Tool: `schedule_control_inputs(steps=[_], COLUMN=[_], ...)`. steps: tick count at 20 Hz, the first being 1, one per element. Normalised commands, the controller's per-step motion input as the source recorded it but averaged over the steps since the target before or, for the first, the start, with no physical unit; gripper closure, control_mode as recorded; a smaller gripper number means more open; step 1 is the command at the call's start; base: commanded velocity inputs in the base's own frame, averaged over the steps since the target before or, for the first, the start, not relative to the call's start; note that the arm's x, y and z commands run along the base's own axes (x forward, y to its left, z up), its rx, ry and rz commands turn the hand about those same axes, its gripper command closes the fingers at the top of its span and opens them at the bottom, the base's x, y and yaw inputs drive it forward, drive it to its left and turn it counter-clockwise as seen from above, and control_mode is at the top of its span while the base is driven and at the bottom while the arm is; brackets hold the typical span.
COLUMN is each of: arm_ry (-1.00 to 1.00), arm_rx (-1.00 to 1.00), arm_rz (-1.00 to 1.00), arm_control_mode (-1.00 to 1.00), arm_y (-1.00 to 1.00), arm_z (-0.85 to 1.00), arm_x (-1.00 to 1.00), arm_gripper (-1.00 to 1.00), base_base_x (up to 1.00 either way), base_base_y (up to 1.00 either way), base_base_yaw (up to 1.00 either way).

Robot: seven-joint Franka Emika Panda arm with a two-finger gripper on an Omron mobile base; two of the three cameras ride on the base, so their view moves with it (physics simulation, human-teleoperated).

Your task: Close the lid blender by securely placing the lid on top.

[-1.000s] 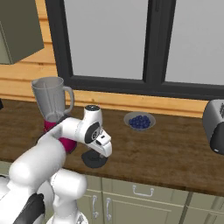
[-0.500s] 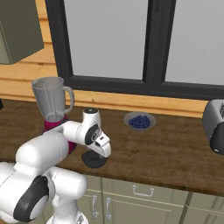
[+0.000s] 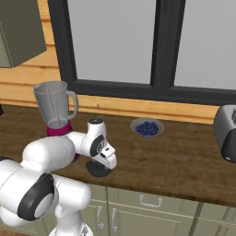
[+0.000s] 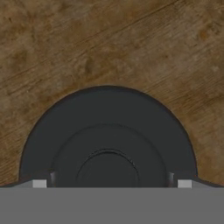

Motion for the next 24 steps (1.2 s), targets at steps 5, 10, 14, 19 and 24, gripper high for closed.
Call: schedule_control_inputs(steps=[5,10,14,19,24], arm_ry=[0.0,0.0,0.0,0.0,0.0], arm_rx=[0.02,0.0,0.0,0.0,0.0], arm_rz=[0.0,0.0,0.0,0.0,0.0], arm_control_mode=[-1.0,-1.0,-1.0,-1.0,-1.0], arm_y=[0.0,0.0,0.0,0.0,0.0], arm_z=[-0.03,-0.01,-0.29,-0.3,-0.02], arm_x=[0.0,0.04,-0.06,-0.01,0.0], arm_gripper=[-1.0,-1.0,-1.0,1.0,1.0], base_base_x=[0.0,0.0,0.0,0.0,0.0], base_base_y=[0.0,0.0,0.0,0.0,0.0], base_base_yaw=[0.0,0.0,0.0,0.0,0.0])
